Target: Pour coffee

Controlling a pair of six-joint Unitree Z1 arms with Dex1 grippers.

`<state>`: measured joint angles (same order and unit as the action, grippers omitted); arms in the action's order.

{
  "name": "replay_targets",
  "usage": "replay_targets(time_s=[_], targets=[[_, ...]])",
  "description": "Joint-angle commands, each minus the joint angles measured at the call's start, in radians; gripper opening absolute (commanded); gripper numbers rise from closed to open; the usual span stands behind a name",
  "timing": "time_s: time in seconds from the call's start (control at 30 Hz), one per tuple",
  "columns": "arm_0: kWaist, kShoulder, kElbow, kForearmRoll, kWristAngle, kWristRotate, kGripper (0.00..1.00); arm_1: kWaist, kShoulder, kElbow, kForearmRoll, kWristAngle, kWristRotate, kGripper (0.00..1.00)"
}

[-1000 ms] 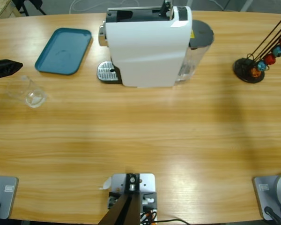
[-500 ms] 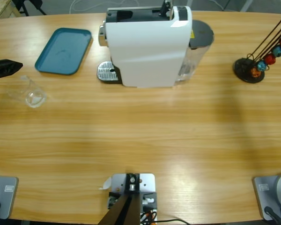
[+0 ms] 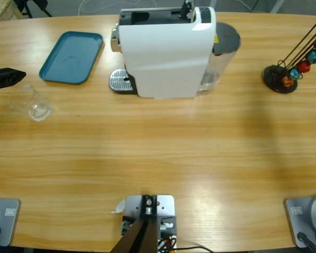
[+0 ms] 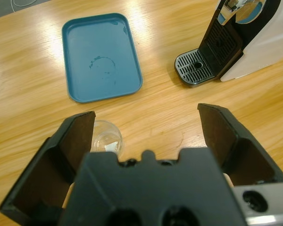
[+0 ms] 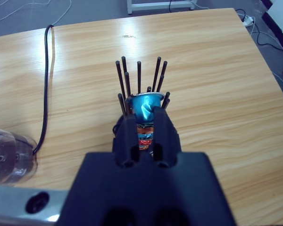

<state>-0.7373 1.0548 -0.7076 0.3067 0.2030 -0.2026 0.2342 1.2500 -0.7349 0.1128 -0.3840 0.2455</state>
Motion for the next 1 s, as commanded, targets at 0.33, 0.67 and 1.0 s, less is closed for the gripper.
replay_targets(time_s=[0.33, 0.67, 1.0], targets=[[-0.01, 0.034, 0.037, -0.014, 0.015, -0.006, 0.941, -0.015, -0.037, -0.034, 0.082, -0.006, -0.018, 0.0], [-0.01, 0.037, 0.039, -0.014, 0.013, -0.005, 0.941, -0.015, -0.055, -0.098, 0.142, -0.004, -0.037, 0.0], [-0.01, 0.04, 0.039, -0.014, 0.012, -0.005, 0.941, 0.13, -0.2, 0.008, 0.283, 0.033, 0.085, 0.531]])
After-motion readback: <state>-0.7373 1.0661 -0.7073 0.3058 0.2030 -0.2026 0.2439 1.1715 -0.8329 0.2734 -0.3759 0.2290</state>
